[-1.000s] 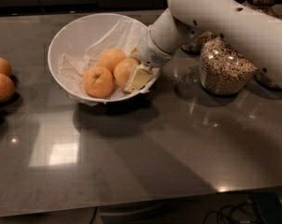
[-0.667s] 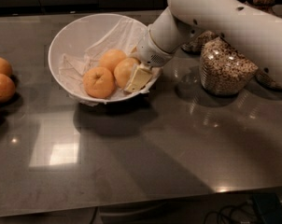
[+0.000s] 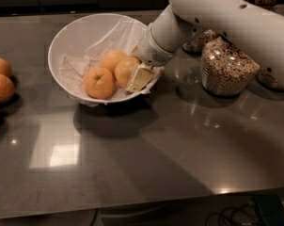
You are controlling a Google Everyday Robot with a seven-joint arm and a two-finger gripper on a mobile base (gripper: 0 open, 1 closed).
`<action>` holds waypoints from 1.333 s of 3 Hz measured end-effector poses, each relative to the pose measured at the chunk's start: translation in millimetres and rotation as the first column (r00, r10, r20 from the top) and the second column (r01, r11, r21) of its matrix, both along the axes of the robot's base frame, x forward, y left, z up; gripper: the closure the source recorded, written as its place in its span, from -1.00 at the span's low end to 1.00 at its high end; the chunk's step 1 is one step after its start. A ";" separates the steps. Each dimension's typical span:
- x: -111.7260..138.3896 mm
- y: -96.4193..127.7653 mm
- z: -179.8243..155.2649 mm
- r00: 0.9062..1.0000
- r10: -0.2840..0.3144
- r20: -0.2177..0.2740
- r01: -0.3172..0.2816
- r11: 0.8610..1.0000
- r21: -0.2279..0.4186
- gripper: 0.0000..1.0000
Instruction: Pick orange from white bowl
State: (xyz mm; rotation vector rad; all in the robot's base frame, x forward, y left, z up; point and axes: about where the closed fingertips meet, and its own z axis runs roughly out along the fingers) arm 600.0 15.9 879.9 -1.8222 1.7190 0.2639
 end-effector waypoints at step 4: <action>-4.8 -2.8 11.1 1.000 -0.001 0.023 0.002 0.999 -0.041 1.00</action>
Offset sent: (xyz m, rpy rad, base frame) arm -0.0545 0.0369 0.2134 -0.3627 -0.3469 0.0139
